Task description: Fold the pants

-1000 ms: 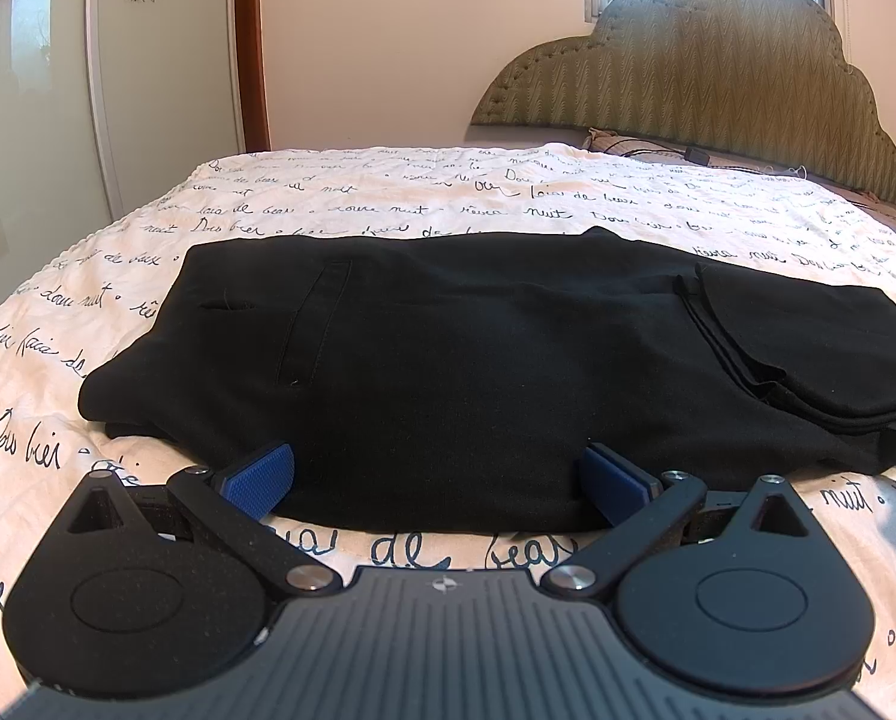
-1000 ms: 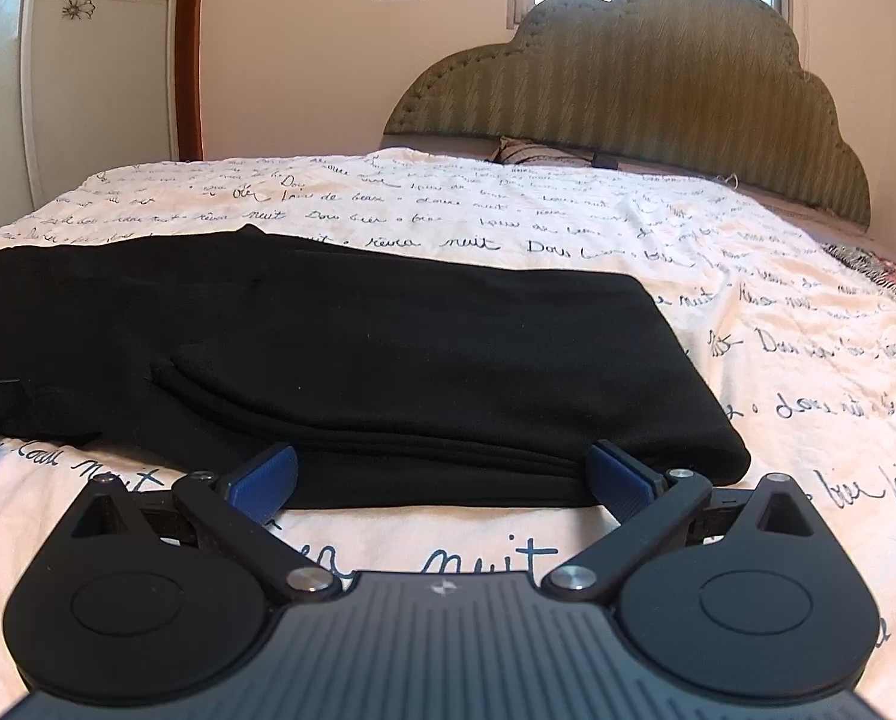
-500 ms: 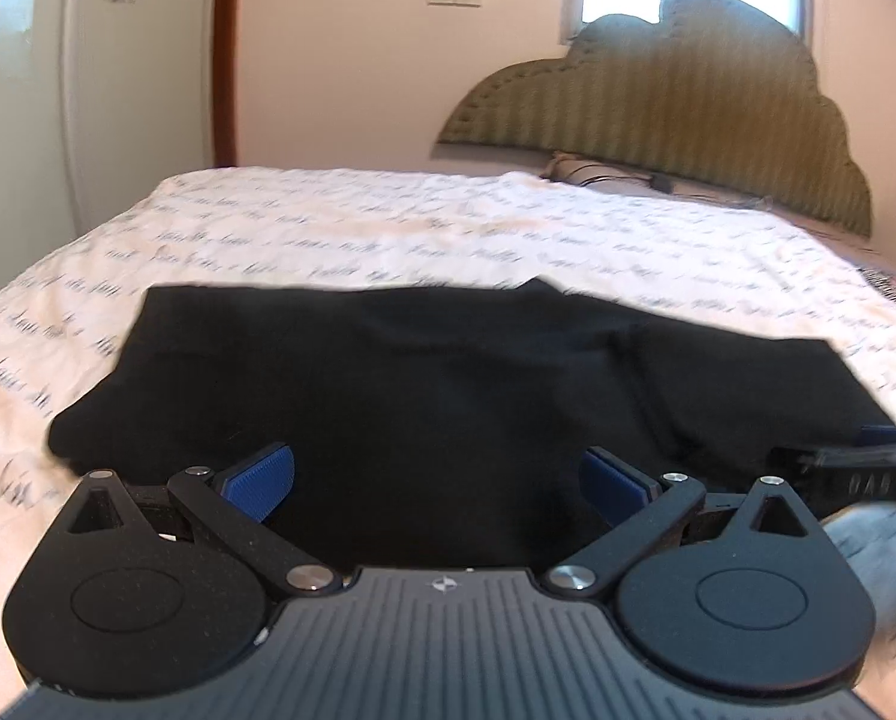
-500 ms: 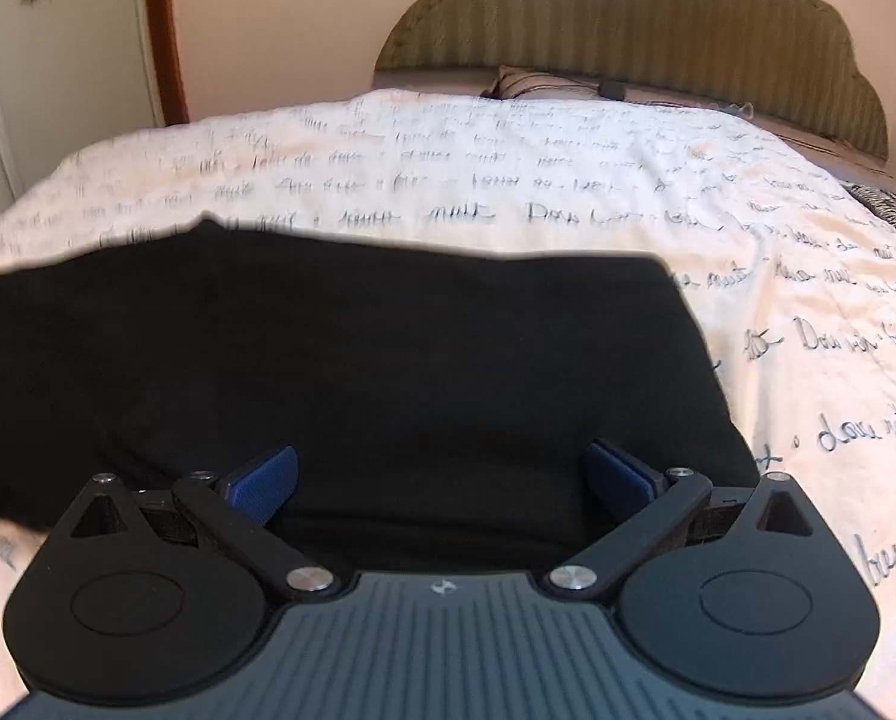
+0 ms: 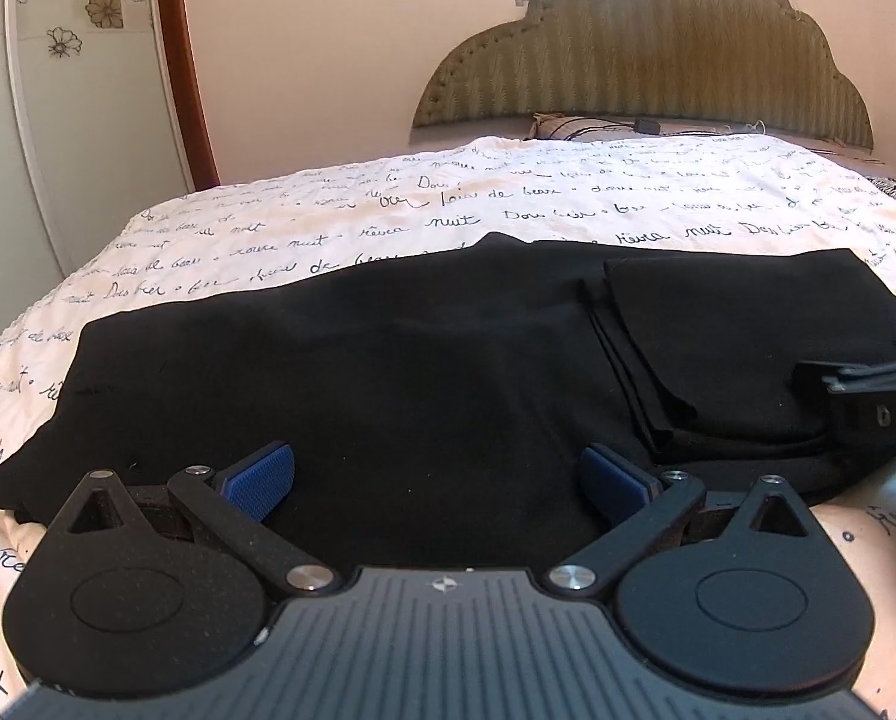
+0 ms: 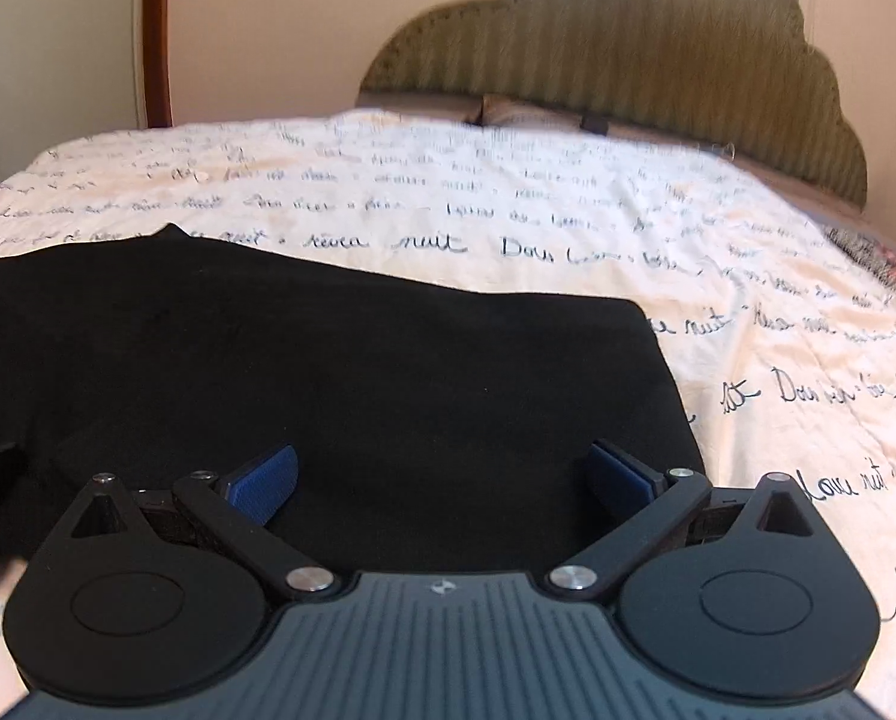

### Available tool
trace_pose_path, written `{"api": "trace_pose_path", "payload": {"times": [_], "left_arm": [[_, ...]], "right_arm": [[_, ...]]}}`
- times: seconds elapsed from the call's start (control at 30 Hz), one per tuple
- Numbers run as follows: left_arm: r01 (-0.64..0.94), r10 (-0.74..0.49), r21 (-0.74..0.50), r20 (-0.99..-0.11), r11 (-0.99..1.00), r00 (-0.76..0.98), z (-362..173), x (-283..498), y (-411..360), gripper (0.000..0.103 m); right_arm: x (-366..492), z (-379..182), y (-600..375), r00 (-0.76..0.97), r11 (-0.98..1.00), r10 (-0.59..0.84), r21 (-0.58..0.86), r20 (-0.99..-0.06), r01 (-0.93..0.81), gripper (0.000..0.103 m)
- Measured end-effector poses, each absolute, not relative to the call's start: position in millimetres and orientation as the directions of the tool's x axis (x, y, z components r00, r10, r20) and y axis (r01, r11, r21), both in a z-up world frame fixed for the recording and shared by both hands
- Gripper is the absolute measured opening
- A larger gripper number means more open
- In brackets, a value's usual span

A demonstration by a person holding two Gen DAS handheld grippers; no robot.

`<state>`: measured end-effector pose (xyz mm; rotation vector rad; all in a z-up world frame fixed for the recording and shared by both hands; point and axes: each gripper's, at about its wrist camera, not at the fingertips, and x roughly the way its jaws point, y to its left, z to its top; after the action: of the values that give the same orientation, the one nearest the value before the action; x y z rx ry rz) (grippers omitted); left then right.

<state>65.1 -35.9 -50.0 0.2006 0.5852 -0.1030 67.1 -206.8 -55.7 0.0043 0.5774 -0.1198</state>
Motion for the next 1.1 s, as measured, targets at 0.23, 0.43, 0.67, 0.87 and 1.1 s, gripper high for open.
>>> {"api": "trace_pose_path", "payload": {"times": [0.23,0.43,0.67,0.87,1.1], "left_arm": [[0.154,-0.037,0.169,-0.545,0.973,0.837,-50,63,-36,0.103],[0.156,-0.057,0.135,-0.552,0.978,0.832,-50,64,-31,0.103],[0.156,-0.059,0.131,-0.553,0.979,0.831,-50,64,-31,0.103],[0.157,-0.06,0.128,-0.554,0.979,0.831,-50,64,-30,0.103],[0.157,-0.061,0.127,-0.554,0.979,0.83,-50,64,-30,0.103]], "right_arm": [[61,-56,-195,0.841,0.988,-0.156,-0.086,-0.518,0.131,0.103],[59,-56,-201,0.841,0.99,-0.137,-0.055,-0.523,0.127,0.103],[57,-56,-200,0.842,0.99,-0.137,-0.056,-0.522,0.127,0.103],[57,-56,-200,0.841,0.99,-0.139,-0.054,-0.522,0.13,0.103],[57,-56,-200,0.841,0.99,-0.142,-0.054,-0.523,0.133,0.103]]}}
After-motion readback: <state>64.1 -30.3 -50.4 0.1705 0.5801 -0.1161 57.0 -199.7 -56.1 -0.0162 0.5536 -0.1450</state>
